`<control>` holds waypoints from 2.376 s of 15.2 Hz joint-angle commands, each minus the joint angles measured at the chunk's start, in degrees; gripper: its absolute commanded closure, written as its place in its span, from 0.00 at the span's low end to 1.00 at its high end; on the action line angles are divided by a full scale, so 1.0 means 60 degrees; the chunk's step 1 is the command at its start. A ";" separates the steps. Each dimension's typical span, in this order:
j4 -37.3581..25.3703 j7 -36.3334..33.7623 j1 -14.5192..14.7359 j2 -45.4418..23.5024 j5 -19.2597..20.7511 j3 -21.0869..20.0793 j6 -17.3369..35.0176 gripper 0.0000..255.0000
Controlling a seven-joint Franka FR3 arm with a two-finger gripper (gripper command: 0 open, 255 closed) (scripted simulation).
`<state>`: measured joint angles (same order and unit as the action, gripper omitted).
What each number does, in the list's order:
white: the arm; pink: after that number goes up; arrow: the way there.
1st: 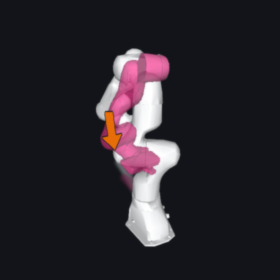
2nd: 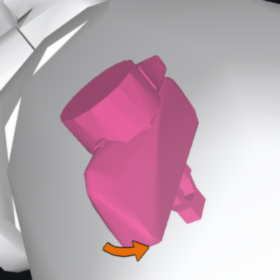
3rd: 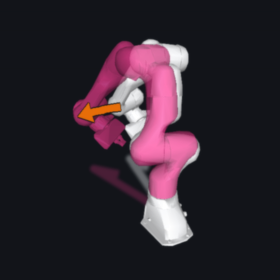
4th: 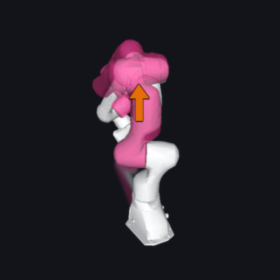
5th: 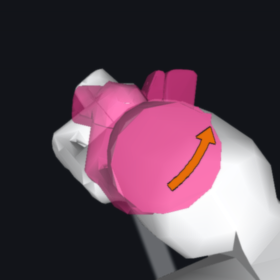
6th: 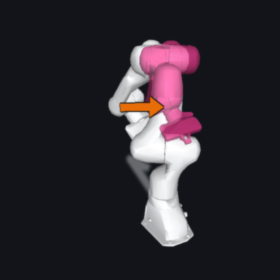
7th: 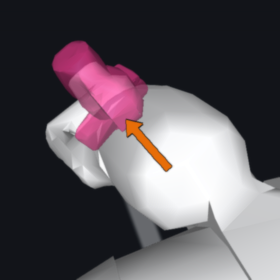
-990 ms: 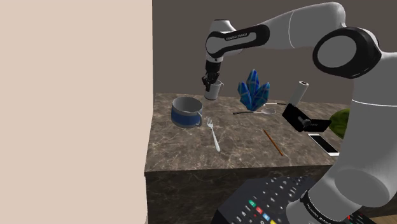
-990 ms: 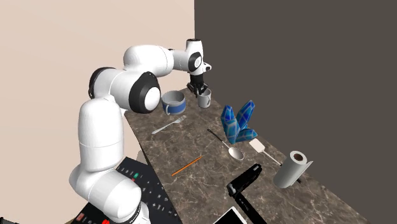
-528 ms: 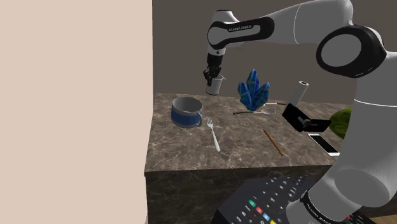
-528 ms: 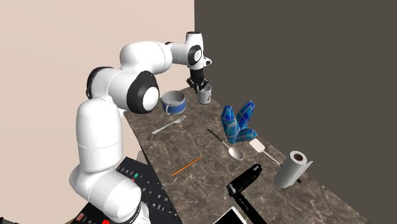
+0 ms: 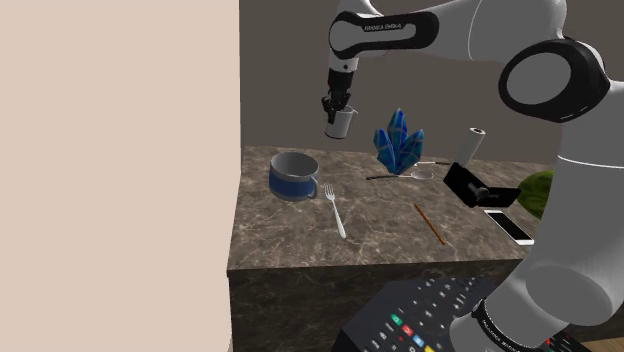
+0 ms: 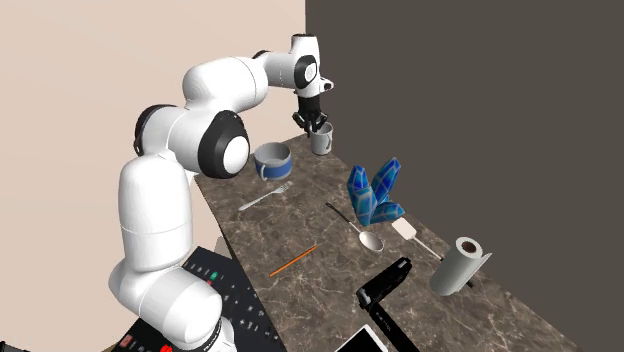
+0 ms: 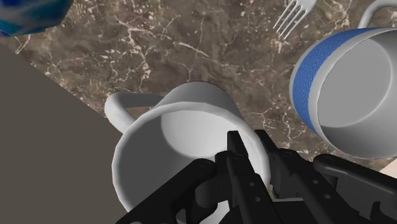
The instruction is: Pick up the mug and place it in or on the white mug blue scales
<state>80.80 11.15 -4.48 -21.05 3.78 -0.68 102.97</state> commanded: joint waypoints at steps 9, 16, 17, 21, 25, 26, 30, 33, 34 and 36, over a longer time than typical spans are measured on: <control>0.0190 -0.0926 0.0654 0.0661 0.0091 -0.0300 -0.0532 1.00; 0.0749 -0.2325 0.1545 0.1243 0.0198 -0.0805 -0.0650 1.00; 0.0774 -0.2529 0.1672 0.1288 0.0212 -0.0882 -0.0685 1.00; 0.1069 -0.3038 0.1974 0.1380 0.0248 -0.1069 -0.0518 1.00; 0.1589 -0.3070 0.1962 0.1385 0.0256 -0.1065 -0.0004 1.00; 0.1712 -0.3078 0.1960 0.1381 0.0259 -0.1063 0.0123 1.00; 0.2174 -0.3113 0.1953 0.1343 0.0275 -0.1057 0.0621 1.00; 0.2491 -0.3142 0.1949 0.1293 0.0291 -0.1052 0.0987 1.00; 0.2591 -0.3151 0.1948 0.1272 0.0297 -0.1050 0.1108 1.00; 0.2784 -0.3172 0.1947 0.1224 0.0311 -0.1046 0.1347 1.00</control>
<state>97.28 -7.79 7.18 -13.31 5.57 -6.97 110.38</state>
